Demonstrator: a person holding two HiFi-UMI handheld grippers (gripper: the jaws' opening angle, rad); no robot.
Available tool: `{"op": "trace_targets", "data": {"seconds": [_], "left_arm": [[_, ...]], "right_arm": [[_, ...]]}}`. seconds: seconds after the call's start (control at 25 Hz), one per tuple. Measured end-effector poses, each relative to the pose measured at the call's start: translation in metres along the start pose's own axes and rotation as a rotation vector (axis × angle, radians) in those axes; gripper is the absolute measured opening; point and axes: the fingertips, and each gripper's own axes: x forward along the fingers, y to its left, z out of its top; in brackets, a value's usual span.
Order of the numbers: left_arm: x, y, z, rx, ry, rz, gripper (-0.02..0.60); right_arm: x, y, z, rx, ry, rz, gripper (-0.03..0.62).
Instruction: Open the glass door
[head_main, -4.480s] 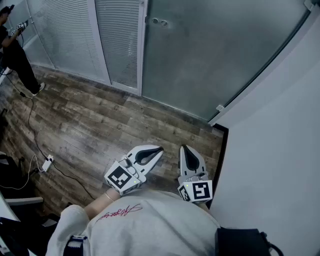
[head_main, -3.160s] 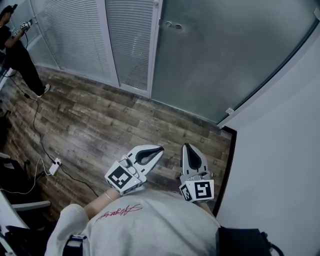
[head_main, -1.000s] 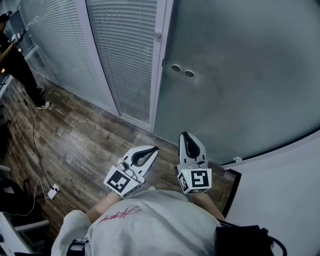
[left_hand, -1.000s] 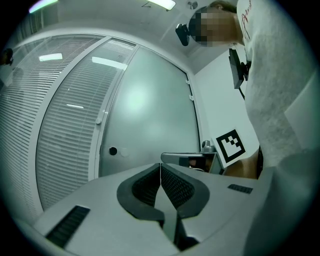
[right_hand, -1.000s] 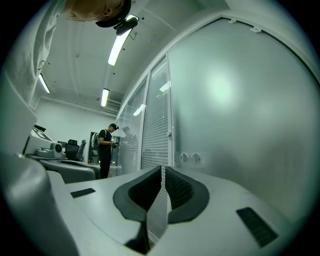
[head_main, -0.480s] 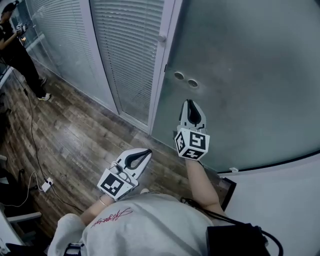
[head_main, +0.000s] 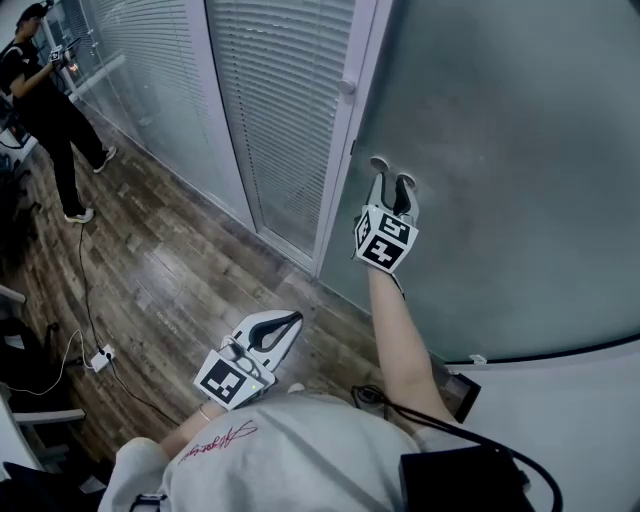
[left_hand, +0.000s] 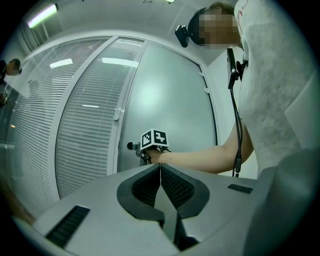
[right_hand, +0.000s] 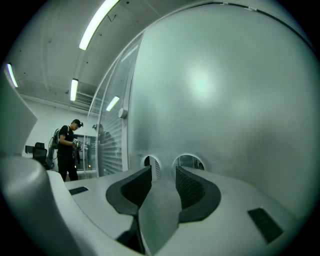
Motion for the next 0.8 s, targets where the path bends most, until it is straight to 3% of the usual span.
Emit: {"op": "trace_targets", "data": {"seconds": [0.12, 0.44, 0.8], "left_arm": [[-0.008, 0.003, -0.002, -0.010, 0.007, 0.021, 0.018], [-0.012, 0.005, -0.003, -0.013, 0.004, 0.021, 0.018], [-0.024, 0.005, -0.003, -0.006, 0.007, 0.031, 0.018]], "right_arm": [[0.008, -0.004, 0.001, 0.025, -0.007, -0.031, 0.135], [0.021, -0.007, 0.007, -0.034, -0.015, -0.130, 0.133], [0.009, -0.005, 0.008, -0.037, -0.028, -0.135, 0.121]]}}
